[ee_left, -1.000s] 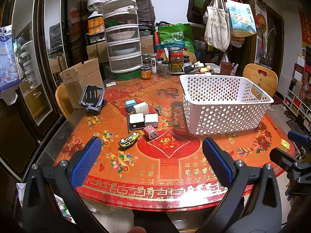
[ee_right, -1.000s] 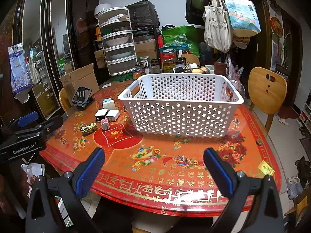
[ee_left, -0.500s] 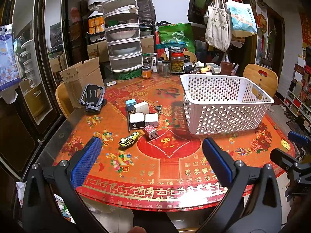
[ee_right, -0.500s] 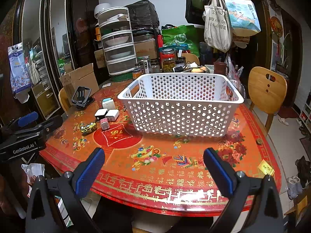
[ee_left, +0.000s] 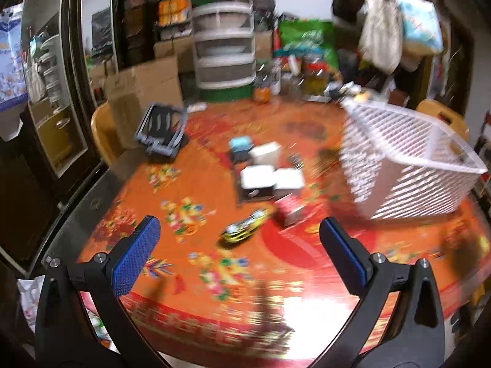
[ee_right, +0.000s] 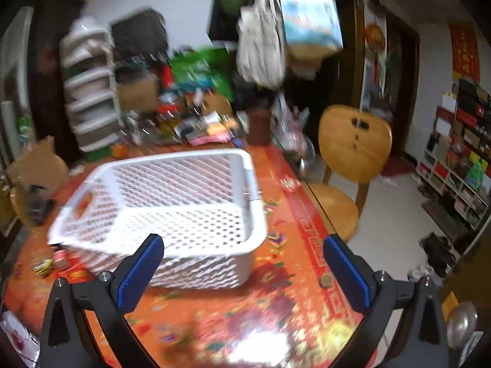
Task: Organize rigid objects
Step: 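Grasp the basket rim with the right tool while the left tool grasps the yellow toy car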
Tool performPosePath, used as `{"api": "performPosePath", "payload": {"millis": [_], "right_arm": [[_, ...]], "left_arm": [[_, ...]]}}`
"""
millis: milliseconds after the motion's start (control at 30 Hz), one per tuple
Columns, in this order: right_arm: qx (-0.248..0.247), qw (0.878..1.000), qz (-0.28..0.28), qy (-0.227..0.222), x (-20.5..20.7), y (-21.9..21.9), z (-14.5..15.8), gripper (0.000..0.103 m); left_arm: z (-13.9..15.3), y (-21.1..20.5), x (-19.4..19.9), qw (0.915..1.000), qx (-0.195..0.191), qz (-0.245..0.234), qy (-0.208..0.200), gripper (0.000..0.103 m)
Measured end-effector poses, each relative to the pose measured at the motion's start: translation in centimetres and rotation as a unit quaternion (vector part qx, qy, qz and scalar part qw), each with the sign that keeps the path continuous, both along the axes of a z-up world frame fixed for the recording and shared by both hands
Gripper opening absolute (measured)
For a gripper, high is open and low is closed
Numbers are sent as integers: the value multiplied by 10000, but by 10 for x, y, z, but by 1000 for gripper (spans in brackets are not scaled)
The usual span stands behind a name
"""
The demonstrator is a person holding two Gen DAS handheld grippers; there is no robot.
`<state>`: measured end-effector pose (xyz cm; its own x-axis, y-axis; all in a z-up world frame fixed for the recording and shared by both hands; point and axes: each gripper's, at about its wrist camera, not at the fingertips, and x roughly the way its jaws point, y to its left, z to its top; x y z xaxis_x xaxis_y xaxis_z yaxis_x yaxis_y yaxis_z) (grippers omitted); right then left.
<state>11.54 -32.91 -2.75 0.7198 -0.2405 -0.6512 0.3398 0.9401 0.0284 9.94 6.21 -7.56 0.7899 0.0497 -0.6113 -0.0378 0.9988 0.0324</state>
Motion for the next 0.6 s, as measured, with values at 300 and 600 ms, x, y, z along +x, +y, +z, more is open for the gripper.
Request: {"api": "performPosePath", "payload": {"millis": [300,600], "right_arm": [[819,9929,64,866,63,-53,-51,72],[1141,9890,450,830,75,-40,-56,32]], "left_arm": [[-69,41,36,9970,-60,5,772,102],[-87,13,71,9942,163,-246,1030,102]]}}
